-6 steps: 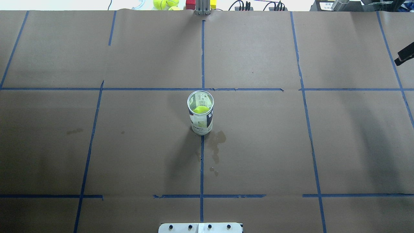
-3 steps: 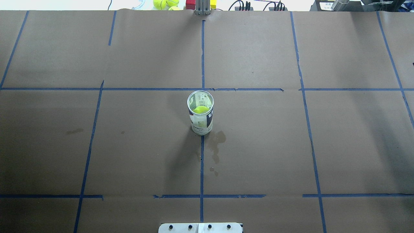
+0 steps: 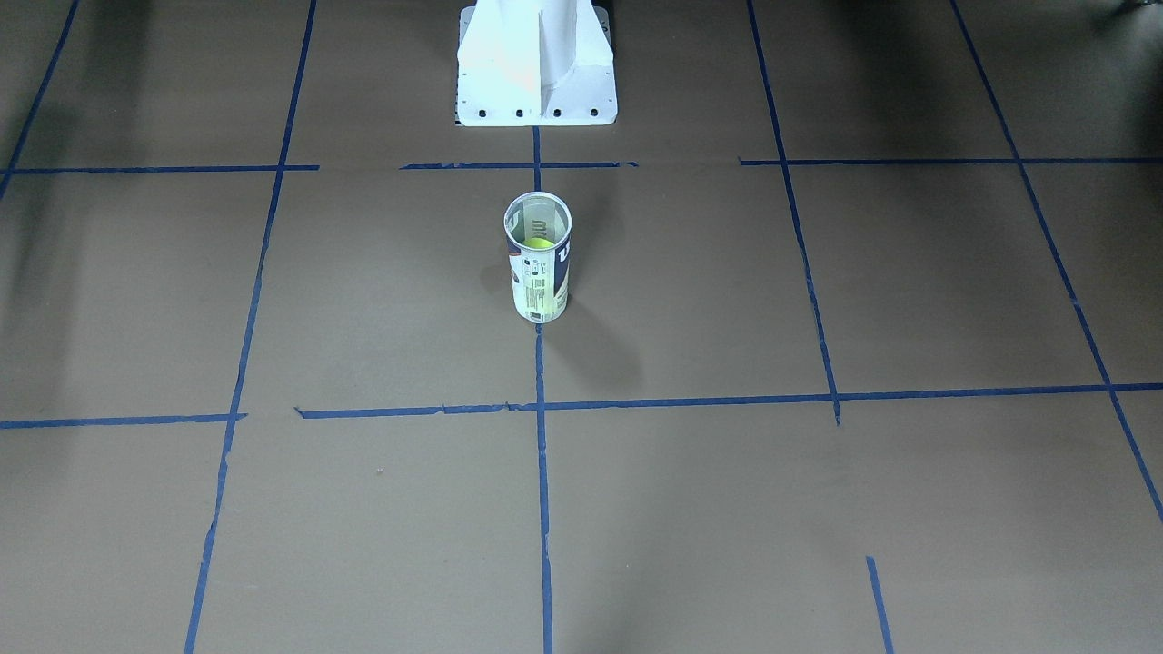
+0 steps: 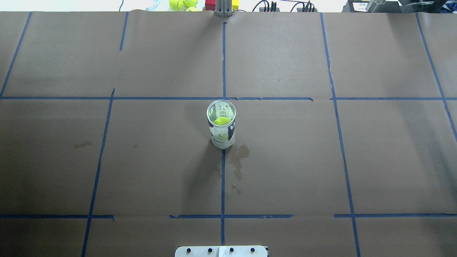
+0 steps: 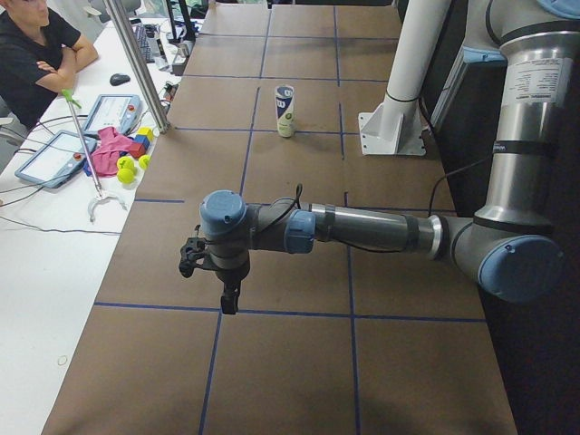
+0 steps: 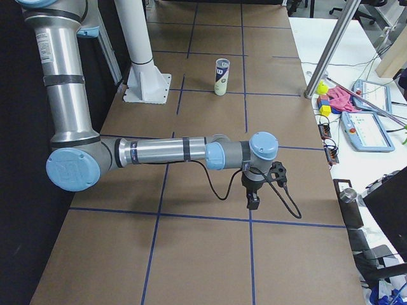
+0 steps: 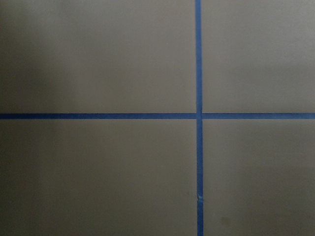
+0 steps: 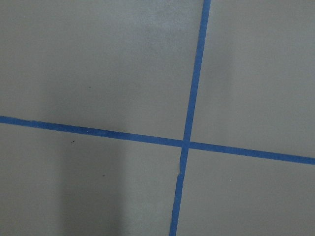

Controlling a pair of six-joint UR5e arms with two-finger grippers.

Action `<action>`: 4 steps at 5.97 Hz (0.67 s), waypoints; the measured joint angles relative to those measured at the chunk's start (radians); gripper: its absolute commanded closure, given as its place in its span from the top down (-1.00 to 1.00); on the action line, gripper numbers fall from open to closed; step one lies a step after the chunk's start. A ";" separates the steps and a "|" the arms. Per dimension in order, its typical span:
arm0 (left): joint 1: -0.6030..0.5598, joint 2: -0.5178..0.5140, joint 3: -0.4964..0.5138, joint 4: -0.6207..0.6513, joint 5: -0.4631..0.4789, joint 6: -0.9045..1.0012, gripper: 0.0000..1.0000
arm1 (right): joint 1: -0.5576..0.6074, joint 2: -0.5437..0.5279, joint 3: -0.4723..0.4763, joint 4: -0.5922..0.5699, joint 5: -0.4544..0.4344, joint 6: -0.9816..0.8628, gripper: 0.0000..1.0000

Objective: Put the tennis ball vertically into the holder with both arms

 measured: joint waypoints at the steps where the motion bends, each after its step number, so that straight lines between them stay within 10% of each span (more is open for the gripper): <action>1: 0.004 0.004 0.026 -0.038 -0.002 -0.003 1.00 | 0.001 -0.020 -0.004 0.003 -0.003 0.001 1.00; 4: 0.011 0.001 -0.013 -0.007 -0.032 -0.004 1.00 | 0.013 -0.109 0.054 0.006 -0.006 0.011 1.00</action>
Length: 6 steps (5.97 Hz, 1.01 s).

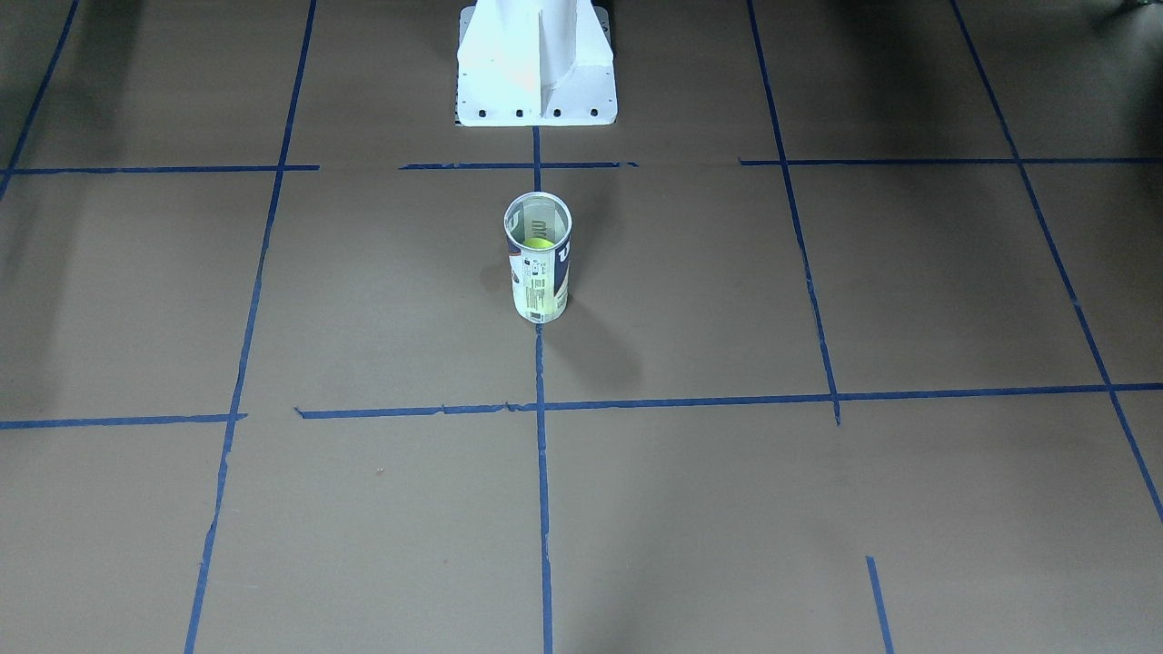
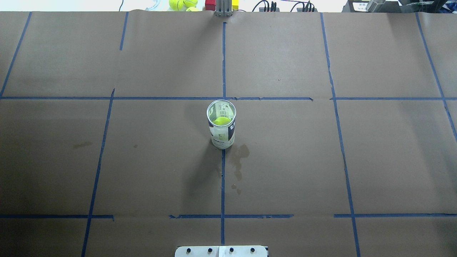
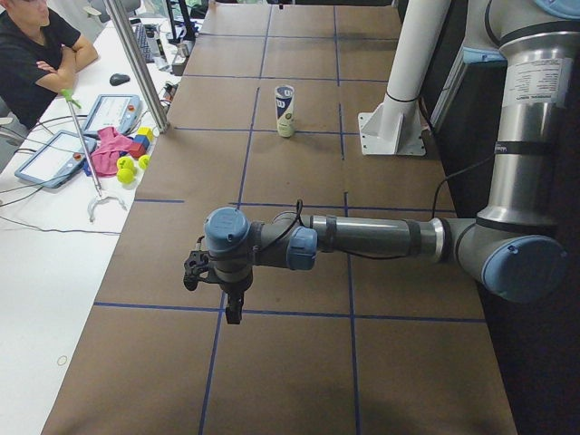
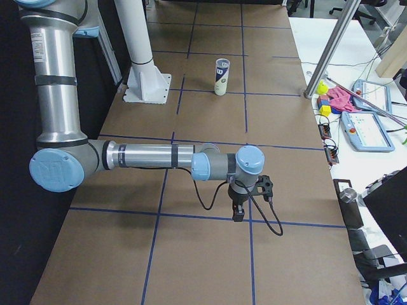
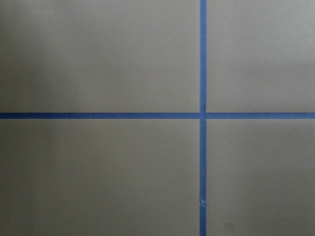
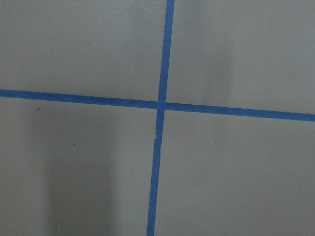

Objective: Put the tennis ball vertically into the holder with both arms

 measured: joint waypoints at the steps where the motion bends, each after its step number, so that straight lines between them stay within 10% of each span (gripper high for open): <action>1: 0.015 -0.002 -0.005 0.007 0.001 0.001 1.00 | 0.002 -0.040 0.057 -0.001 0.005 0.001 1.00; 6: 0.034 0.089 -0.108 0.006 -0.011 0.004 1.00 | 0.001 -0.079 0.111 -0.002 0.060 0.006 1.00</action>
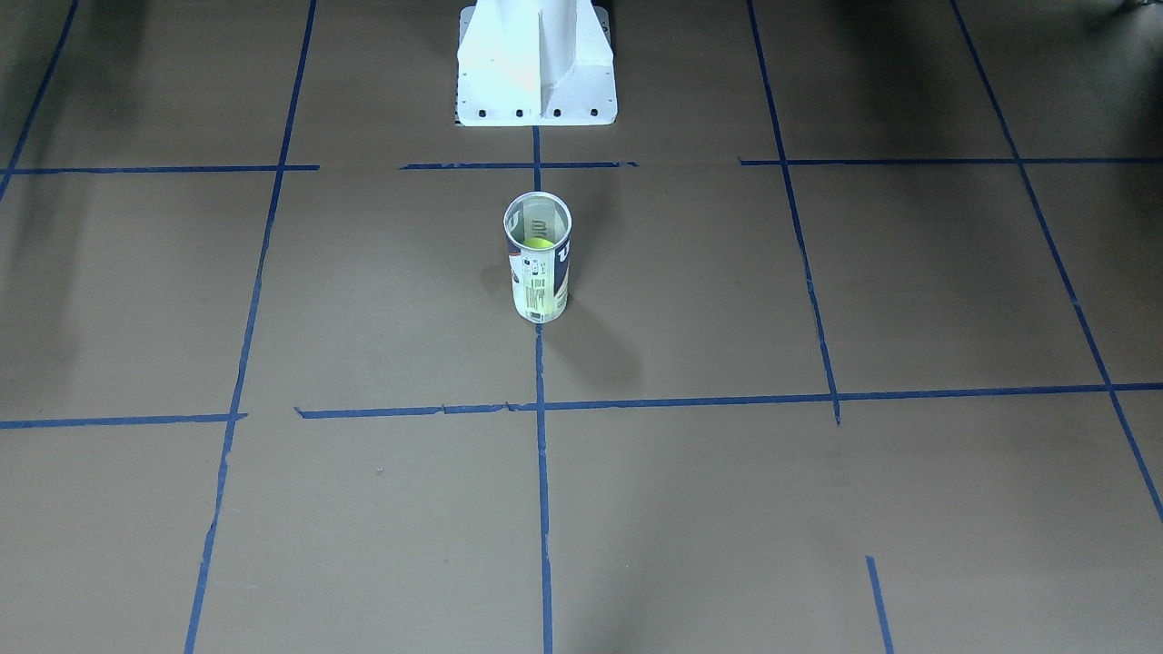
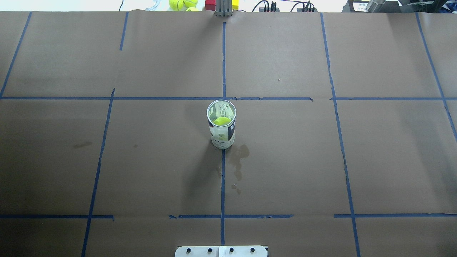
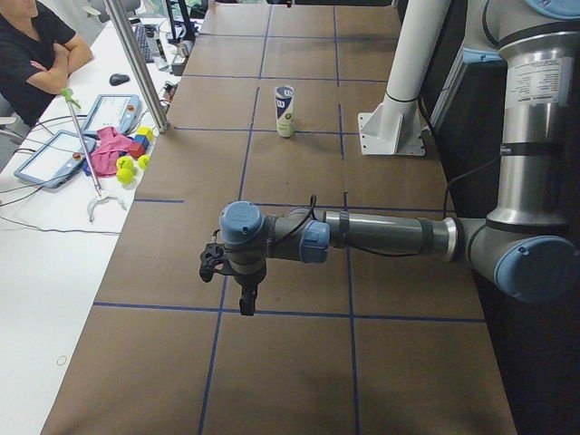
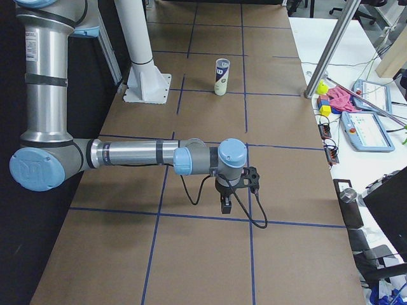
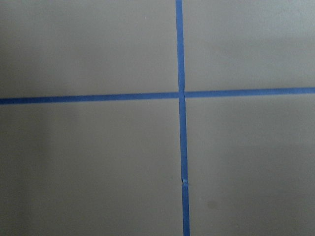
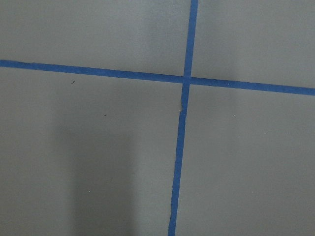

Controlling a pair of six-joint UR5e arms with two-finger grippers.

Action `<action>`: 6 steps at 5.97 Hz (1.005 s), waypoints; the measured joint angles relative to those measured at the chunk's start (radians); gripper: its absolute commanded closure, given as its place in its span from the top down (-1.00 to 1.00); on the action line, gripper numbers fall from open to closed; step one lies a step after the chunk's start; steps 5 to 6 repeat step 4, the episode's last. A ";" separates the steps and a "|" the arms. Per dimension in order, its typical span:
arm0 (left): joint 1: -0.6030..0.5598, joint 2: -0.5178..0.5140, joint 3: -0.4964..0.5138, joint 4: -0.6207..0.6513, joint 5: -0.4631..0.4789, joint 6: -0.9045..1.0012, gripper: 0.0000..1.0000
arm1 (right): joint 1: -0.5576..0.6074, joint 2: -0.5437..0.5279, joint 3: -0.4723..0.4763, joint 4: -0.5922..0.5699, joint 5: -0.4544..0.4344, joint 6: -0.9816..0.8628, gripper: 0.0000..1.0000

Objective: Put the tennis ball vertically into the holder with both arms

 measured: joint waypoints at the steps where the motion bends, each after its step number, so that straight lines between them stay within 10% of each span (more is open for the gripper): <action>1: 0.001 0.012 -0.025 0.002 0.000 0.000 1.00 | 0.000 0.001 0.001 0.000 0.002 -0.001 1.00; 6: 0.003 0.085 -0.066 0.004 -0.001 0.001 1.00 | 0.000 0.001 0.003 0.001 0.003 -0.002 1.00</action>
